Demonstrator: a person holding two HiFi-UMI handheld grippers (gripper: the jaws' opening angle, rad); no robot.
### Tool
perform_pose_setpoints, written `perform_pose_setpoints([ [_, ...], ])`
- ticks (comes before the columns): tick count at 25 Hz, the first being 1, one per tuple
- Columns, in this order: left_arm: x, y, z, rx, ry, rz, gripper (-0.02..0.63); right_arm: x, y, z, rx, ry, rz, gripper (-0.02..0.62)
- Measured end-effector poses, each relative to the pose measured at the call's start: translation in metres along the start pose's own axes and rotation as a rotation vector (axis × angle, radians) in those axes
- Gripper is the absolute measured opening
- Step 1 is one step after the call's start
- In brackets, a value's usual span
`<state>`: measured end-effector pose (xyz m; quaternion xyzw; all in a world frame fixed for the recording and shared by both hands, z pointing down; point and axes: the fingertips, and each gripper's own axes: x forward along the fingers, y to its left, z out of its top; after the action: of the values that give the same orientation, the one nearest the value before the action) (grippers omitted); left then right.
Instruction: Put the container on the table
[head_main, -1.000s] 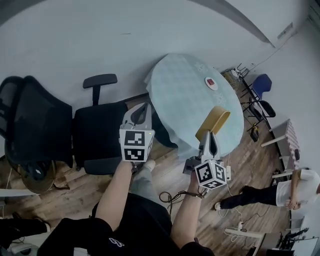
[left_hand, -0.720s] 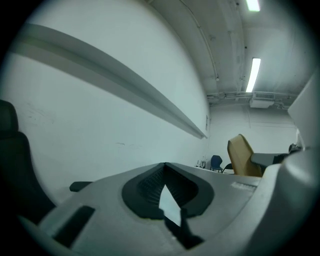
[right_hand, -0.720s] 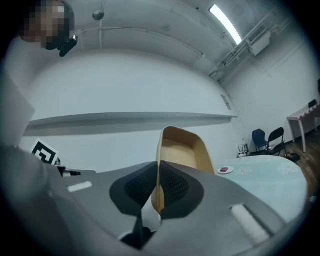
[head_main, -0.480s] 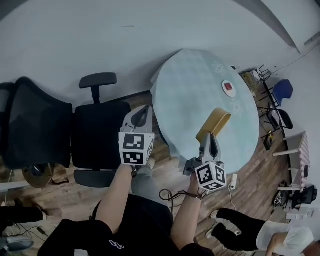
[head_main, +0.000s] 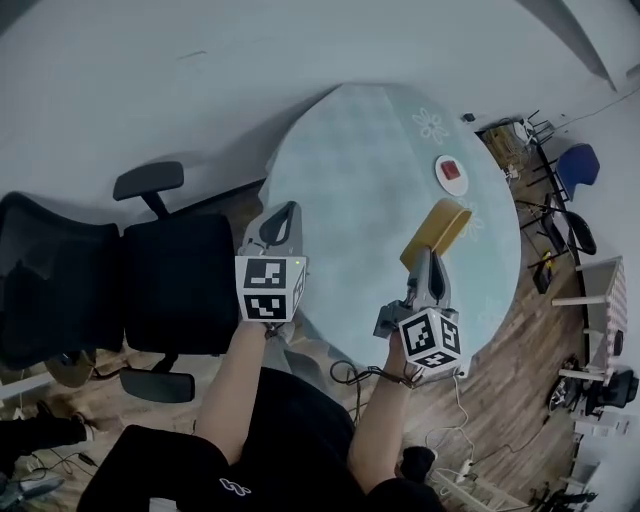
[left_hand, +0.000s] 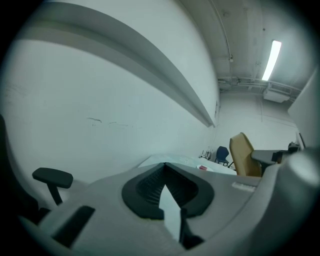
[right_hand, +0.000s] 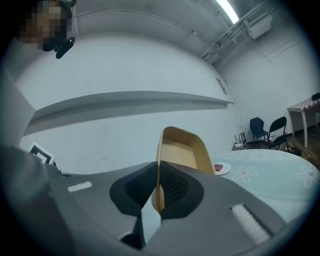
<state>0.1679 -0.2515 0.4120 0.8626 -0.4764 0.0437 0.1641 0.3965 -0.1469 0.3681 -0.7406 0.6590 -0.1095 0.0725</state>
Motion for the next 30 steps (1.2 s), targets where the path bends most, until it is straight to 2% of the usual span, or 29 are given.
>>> perform_pose_setpoints([
  [4,0.023,0.003,0.015,0.028,0.001,0.029,0.002,0.026,-0.015,0.0,0.016,0.013,0.01,0.025],
  [7,0.039,0.006,0.022,0.055,0.006,0.033,0.002,0.052,-0.011,-0.005,0.006,0.035,0.036,0.025],
  [13,0.08,0.018,0.008,0.07,0.092,0.035,0.002,0.107,0.004,-0.045,-0.082,0.193,0.066,0.025],
  [17,0.104,0.037,-0.024,0.049,0.177,0.05,0.002,0.143,0.023,-0.091,-0.177,0.328,0.111,0.026],
  [22,0.126,0.06,-0.054,0.007,0.258,0.068,0.002,0.182,0.033,-0.15,-0.35,0.536,0.146,0.026],
  [26,0.14,0.069,-0.075,-0.006,0.307,0.062,0.002,0.207,0.034,-0.186,-0.475,0.648,0.156,0.026],
  [30,0.15,0.084,-0.092,-0.016,0.349,0.075,0.002,0.22,0.029,-0.213,-0.548,0.721,0.15,0.028],
])
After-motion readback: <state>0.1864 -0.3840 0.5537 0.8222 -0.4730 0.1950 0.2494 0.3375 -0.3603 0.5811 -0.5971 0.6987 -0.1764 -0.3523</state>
